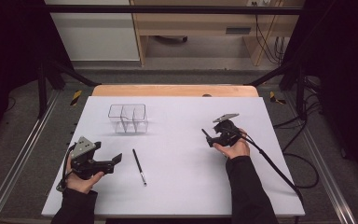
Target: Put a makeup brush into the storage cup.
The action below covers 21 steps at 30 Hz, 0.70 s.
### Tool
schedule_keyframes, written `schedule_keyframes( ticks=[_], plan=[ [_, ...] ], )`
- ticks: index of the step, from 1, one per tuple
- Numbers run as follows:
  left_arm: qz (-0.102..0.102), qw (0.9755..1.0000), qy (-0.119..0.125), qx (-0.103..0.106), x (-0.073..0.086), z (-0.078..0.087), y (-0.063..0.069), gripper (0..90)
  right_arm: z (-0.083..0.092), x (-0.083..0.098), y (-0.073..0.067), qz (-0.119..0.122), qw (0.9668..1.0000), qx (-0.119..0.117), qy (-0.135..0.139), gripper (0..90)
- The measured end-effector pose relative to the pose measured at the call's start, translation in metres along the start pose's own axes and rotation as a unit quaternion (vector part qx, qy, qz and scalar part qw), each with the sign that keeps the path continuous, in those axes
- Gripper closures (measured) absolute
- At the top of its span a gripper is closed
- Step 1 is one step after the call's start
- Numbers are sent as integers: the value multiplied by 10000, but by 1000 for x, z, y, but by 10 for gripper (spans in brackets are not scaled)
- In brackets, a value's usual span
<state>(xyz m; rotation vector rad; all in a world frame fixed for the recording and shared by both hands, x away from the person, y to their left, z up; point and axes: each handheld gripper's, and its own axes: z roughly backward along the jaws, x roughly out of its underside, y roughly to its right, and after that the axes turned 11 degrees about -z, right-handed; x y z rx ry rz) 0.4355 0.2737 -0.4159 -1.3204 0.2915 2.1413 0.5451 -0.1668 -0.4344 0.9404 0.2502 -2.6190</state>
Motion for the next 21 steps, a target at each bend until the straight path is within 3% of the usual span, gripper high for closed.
schedule_keyframes(
  ticks=[9, 21],
  plan=[
    [-32, 10000, -24, 14, 0, -1, 1, 50, -20, 1, 4, 23, 9992, 116, -389, 497],
    [-52, 10000, -38, 36, 0, -2, 2, 54, -30, 4, 6, -42, 9980, -2, -637, 735]
  ],
)
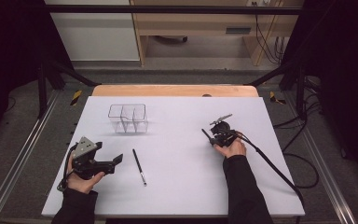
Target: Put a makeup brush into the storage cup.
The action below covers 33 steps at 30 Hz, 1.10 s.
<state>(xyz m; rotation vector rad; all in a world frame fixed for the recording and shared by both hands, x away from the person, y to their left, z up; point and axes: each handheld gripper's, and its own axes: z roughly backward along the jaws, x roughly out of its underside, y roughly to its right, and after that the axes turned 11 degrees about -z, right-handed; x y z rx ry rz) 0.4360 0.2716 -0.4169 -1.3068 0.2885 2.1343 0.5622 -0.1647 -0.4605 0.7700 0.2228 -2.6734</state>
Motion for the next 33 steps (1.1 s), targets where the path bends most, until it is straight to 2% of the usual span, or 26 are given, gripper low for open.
schedule_keyframes(
  ticks=[5, 9, 11, 13, 15, 18, 20, 26, 30, 33],
  plan=[
    [2, 10000, 5, -2, 0, 0, 0, 55, 0, 0, 0, 8, 9998, -193, -39, 836],
    [-8, 10000, 1, -2, 0, 0, 0, 56, 0, 1, 3, 14, 9996, -279, -4, 840],
    [-6, 10000, 1, -2, 0, 0, 0, 56, 0, 2, 3, 108, 9994, -313, 52, 841],
    [-11, 10000, -2, 0, 0, 0, 0, 57, 0, 4, 2, 200, 9985, -517, 48, 841],
    [-13, 10000, -4, 11, 0, -1, 1, 58, 1, 6, 1, 343, 9976, -602, 53, 841],
    [-42, 10000, -23, 22, 0, -1, 2, 59, 1, 6, 1, 386, 9975, -594, 19, 831],
    [-54, 10000, -32, 30, 0, -2, 2, 59, 2, 5, 1, 344, 9978, -573, -4, 759],
    [-46, 10000, -36, 44, 0, -2, 2, 61, 13, 4, 3, 432, 9982, -408, -78, 692],
    [-80, 9999, -66, 58, 0, -2, 2, 62, 19, 3, 4, 539, 9976, -298, -327, 693],
    [-80, 9999, -76, 61, 0, -2, 2, 62, 18, 3, 3, 590, 9961, -328, -564, 696]
  ],
)
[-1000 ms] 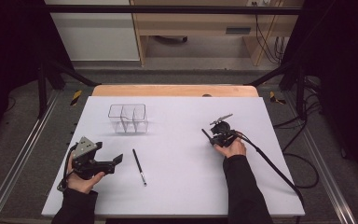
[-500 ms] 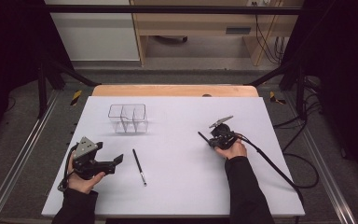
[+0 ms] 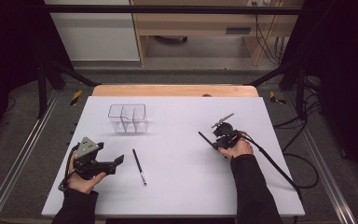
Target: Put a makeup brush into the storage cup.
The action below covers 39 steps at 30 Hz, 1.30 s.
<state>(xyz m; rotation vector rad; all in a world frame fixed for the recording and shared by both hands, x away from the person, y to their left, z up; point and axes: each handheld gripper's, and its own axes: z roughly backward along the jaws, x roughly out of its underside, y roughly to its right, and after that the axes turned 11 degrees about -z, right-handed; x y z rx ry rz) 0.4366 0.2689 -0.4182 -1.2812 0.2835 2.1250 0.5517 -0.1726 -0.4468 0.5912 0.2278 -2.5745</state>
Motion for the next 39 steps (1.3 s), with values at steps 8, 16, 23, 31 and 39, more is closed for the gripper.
schedule_keyframes(
  ticks=[8, 16, 23, 31, 39],
  plan=[
    [-24, 10000, -40, 22, 0, -1, 1, 62, -6, 0, -1, 97, 9994, -70, -325, 755],
    [-47, 10000, -58, 38, 0, -1, 1, 62, -6, -2, 1, 32, 9988, -185, -463, 837],
    [-107, 9999, -66, 58, -1, -1, 2, 63, -5, -3, 1, 8, 9988, -183, -458, 842],
    [-253, 9996, -62, 107, -7, -1, 5, 63, 14, -1, -3, 56, 9989, -415, -197, 843],
    [-489, 9986, -92, 195, -15, -1, 12, 63, 42, 4, -13, 322, 9969, -706, 104, 843]
  ],
)
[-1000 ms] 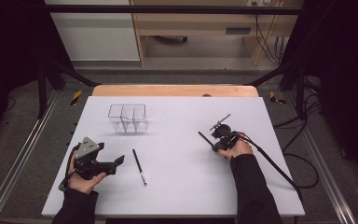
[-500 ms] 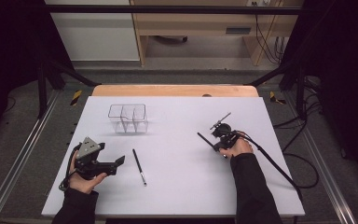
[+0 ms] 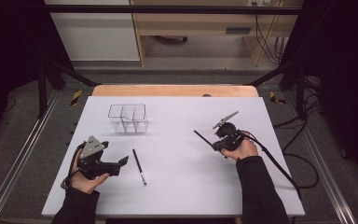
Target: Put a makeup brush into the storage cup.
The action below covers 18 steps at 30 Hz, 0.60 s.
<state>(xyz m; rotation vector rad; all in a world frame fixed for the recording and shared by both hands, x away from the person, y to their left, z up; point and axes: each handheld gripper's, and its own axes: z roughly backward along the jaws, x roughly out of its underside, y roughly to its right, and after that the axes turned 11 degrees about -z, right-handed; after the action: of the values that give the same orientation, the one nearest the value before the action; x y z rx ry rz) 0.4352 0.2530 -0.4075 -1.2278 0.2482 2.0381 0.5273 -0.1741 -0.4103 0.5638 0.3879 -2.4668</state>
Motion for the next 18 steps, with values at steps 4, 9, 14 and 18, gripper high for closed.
schedule_keyframes(
  ticks=[4, 9, 14, 18],
  plan=[
    [-93, 9999, 8, 51, -4, 0, 3, 63, 10, 1, -10, 115, 9997, -159, 108, 843],
    [-261, 9996, -34, 108, -9, 0, 6, 62, 20, 3, -20, 302, 9990, -283, 153, 843],
    [-449, 9988, -92, 162, -15, -2, 6, 59, 26, 1, -32, 502, 9975, -480, 158, 843],
    [-630, 9976, -185, 202, -20, -5, 7, 59, 28, -1, -39, 585, 9966, -570, 146, 843]
  ],
)
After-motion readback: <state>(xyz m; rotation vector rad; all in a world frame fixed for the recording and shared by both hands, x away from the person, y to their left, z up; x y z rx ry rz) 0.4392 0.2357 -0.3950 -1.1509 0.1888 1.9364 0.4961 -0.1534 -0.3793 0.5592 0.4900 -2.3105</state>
